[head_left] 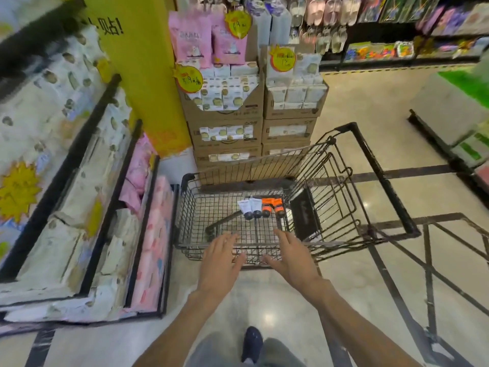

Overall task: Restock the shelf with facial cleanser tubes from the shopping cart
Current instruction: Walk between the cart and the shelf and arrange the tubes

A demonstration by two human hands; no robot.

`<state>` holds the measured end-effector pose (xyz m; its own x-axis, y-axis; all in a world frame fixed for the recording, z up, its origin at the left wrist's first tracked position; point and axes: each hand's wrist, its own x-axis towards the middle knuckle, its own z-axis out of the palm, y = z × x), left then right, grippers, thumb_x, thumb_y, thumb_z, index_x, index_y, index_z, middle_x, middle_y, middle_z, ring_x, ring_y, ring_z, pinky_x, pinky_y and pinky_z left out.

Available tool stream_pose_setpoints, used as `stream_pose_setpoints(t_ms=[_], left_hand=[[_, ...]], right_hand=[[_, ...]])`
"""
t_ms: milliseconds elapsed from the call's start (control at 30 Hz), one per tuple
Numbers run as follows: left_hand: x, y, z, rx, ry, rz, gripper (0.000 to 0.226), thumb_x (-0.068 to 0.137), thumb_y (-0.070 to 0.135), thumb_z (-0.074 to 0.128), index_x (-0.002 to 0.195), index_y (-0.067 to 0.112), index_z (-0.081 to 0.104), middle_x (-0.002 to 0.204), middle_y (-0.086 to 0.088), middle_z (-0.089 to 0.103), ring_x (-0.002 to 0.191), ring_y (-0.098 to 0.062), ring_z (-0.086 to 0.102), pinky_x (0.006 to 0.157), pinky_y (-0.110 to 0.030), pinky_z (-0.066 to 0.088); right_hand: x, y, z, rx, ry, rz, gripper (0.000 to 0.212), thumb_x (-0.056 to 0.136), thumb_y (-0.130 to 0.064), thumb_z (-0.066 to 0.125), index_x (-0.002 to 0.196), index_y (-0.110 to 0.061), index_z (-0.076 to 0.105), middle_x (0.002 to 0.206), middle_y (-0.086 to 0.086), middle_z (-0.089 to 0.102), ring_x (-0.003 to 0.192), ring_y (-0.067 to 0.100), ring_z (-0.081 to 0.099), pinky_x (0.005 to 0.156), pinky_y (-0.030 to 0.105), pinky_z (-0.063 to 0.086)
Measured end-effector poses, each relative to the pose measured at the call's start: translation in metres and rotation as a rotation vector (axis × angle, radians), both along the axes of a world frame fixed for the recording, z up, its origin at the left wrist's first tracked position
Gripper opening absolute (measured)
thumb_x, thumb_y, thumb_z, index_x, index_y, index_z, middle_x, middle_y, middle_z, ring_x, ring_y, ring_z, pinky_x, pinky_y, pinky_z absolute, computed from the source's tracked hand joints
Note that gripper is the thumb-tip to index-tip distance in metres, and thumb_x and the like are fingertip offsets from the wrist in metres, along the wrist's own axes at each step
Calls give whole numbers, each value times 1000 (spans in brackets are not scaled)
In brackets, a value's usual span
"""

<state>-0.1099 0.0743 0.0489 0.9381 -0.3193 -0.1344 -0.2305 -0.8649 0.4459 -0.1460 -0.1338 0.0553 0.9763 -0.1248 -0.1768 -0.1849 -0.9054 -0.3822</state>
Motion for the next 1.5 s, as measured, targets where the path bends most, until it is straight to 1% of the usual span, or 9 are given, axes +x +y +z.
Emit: stream_pose_setpoints(t_ms=[167, 500, 633, 900, 1033, 1167, 1333, 1433, 1500], left_hand=[[77, -18, -22, -8, 85, -11, 63, 104, 52, 40, 159, 28, 25, 164, 4, 29, 153, -16, 23, 124, -46, 27], [224, -49, -87, -17, 222, -51, 58, 100, 54, 50, 151, 28, 39, 149, 6, 48, 136, -15, 49, 112, -43, 44], [269, -58, -112, -17, 292, -59, 56, 102, 48, 50, 151, 24, 39, 152, 4, 45, 141, -14, 44, 117, -36, 37], [332, -90, -191, -50, 533, 59, 62, 102, 48, 52, 156, 25, 33, 159, -3, 38, 145, -24, 40, 120, -48, 35], [356, -115, -247, -36, 599, 115, 59, 101, 45, 56, 154, 27, 36, 151, -5, 47, 131, -31, 56, 104, -51, 51], [375, -133, -304, -19, 593, 154, 51, 102, 44, 56, 146, 21, 43, 140, -6, 52, 125, -27, 56, 92, -38, 49], [387, -154, -383, -53, 614, 436, 55, 96, 51, 62, 138, 19, 46, 134, 2, 51, 118, -20, 56, 84, -29, 41], [391, -169, -410, -101, 645, 575, 61, 88, 47, 73, 132, 18, 43, 129, 0, 53, 102, -20, 62, 76, -35, 56], [395, -174, -421, -114, 680, 642, 62, 87, 40, 77, 132, 15, 42, 125, 0, 53, 89, -14, 58, 61, -23, 48]], right_hand=[[64, -18, -14, 11, 44, -56, 81, 91, -65, 59, 155, -24, 31, 147, -1, 49, 131, 19, 51, 109, 37, 46], [192, -52, -58, 53, 232, -135, 83, 93, -64, 56, 159, -22, 27, 153, 3, 43, 133, 22, 49, 104, 38, 47], [234, -59, -80, 112, 288, -171, 82, 95, -62, 55, 159, -19, 27, 152, 5, 45, 136, 23, 48, 106, 39, 47], [295, -83, -150, 195, 391, -281, 83, 94, -64, 56, 157, -18, 28, 156, 8, 42, 140, 26, 45, 108, 43, 45], [315, -93, -204, 201, 456, -313, 82, 95, -61, 57, 158, -18, 27, 158, 10, 40, 142, 30, 44, 108, 42, 44], [325, -100, -251, 249, 489, -352, 83, 94, -60, 58, 159, -19, 26, 160, 9, 36, 147, 28, 36, 112, 41, 38], [326, -108, -311, 272, 528, -381, 79, 94, -58, 60, 157, -21, 30, 157, 7, 38, 143, 27, 39, 110, 42, 41], [317, -111, -334, 301, 537, -395, 81, 94, -62, 58, 158, -23, 27, 161, 4, 35, 148, 23, 34, 116, 43, 37], [313, -113, -343, 299, 532, -402, 82, 94, -63, 58, 158, -23, 27, 162, 3, 36, 148, 22, 34, 117, 43, 38]])
